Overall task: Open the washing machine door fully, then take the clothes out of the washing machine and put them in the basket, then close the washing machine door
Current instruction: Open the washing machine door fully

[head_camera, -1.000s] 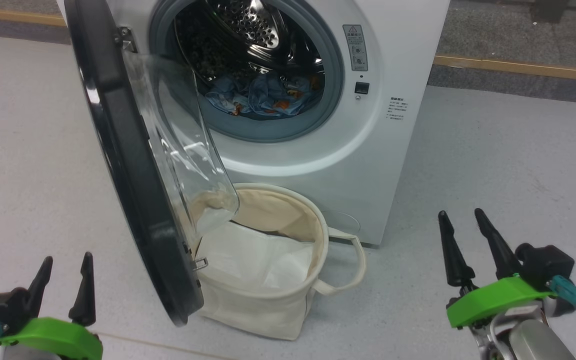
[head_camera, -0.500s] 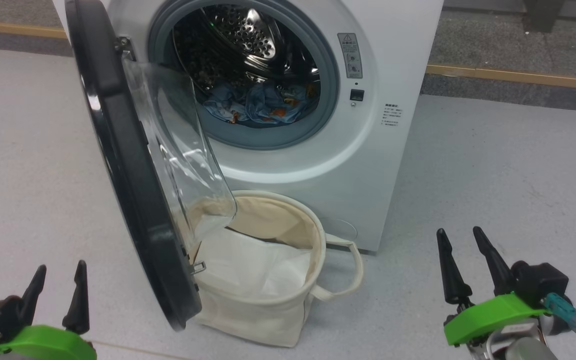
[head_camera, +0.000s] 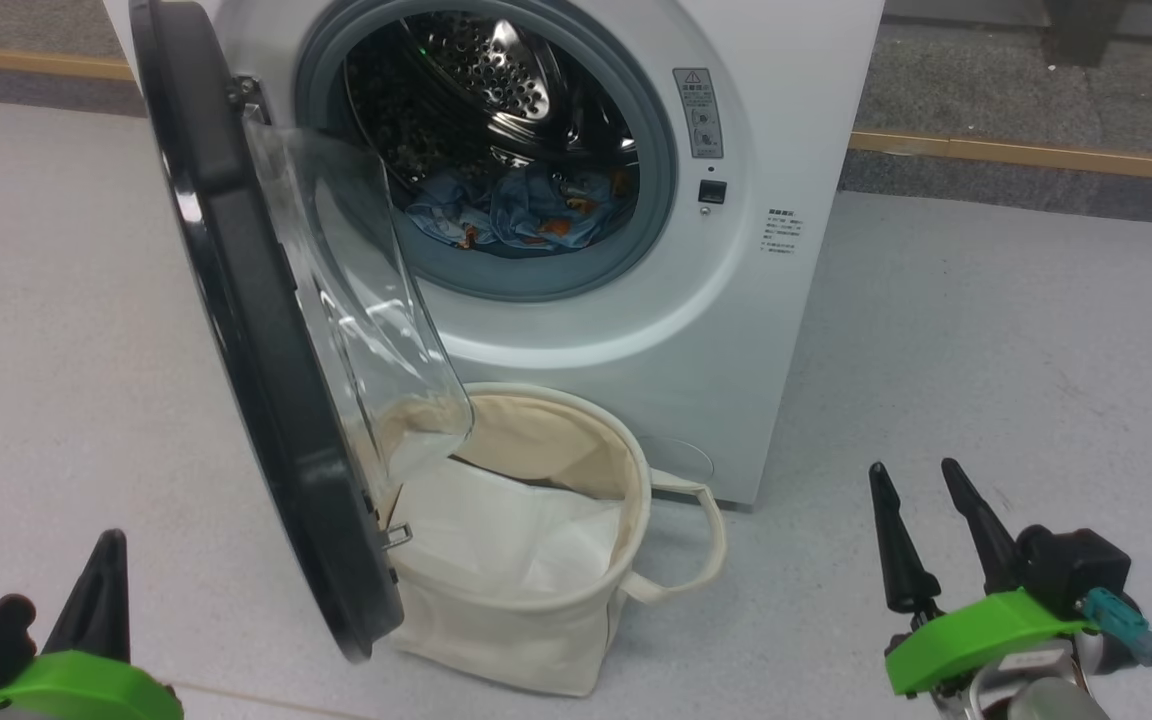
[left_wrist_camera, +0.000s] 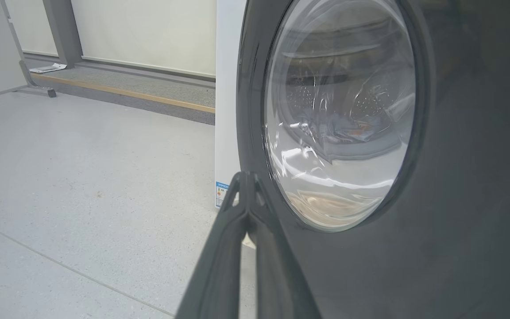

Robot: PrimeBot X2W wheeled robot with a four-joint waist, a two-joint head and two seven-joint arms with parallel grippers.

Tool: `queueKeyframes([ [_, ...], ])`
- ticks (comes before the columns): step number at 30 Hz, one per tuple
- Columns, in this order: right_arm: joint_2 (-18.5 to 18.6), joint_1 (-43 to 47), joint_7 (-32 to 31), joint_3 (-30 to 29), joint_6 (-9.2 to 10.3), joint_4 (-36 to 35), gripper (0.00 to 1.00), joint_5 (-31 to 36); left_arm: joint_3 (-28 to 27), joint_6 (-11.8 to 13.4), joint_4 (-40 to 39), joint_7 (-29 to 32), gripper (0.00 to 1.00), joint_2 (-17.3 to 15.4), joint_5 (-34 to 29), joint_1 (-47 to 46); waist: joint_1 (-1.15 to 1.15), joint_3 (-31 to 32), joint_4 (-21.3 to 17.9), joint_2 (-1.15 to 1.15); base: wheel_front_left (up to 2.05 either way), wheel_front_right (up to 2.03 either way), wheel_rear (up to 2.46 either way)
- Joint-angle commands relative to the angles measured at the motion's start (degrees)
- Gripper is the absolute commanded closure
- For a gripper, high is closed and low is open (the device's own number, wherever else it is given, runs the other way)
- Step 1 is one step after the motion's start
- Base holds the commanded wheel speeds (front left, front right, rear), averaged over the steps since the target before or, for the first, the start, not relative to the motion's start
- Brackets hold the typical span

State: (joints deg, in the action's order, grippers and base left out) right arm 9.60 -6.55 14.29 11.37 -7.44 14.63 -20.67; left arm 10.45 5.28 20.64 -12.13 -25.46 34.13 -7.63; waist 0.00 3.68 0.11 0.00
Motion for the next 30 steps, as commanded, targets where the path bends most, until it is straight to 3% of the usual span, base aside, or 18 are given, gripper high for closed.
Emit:
queueKeyframes([
  [1, 0.3, -1.9, 0.7, 1.1, -0.05, -1.5, 0.00, 0.5, -2.7, 0.0, -1.2, -0.3, 1.00, -2.7, 0.2, -3.2, 0.00, 0.0, 0.0, 0.00, 0.00, 0.00, 0.00],
  [9, 0.4, -1.9, 0.7, 1.0, -0.05, -1.0, 0.00, 0.3, -3.3, -0.2, -4.1, -0.9, 1.00, -3.3, 0.4, -4.8, 0.00, 0.1, 0.4, 0.00, 0.00, 0.00, 0.00],
  [19, 0.8, -1.7, 0.7, 0.3, -0.05, -0.5, 0.00, 0.3, -2.4, 2.1, -25.7, 4.8, 1.00, -3.0, 1.4, -9.8, 0.00, 0.5, 1.9, 0.00, 0.00, 0.00, 0.00],
  [25, 1.0, -1.7, 0.7, -0.4, -0.05, -0.4, 0.00, 0.4, 3.2, 5.1, -39.1, 13.5, 1.00, 0.6, 2.4, -13.9, 0.00, -0.2, 3.4, 0.00, 0.00, 0.00, 0.00],
  [30, 1.1, -1.9, 0.7, -1.6, -0.05, -0.8, 0.00, 0.5, 9.9, 7.3, -40.9, 19.3, 1.00, 6.5, 4.1, -16.4, 0.00, -1.4, 4.9, 0.00, 0.00, 0.00, 0.00],
])
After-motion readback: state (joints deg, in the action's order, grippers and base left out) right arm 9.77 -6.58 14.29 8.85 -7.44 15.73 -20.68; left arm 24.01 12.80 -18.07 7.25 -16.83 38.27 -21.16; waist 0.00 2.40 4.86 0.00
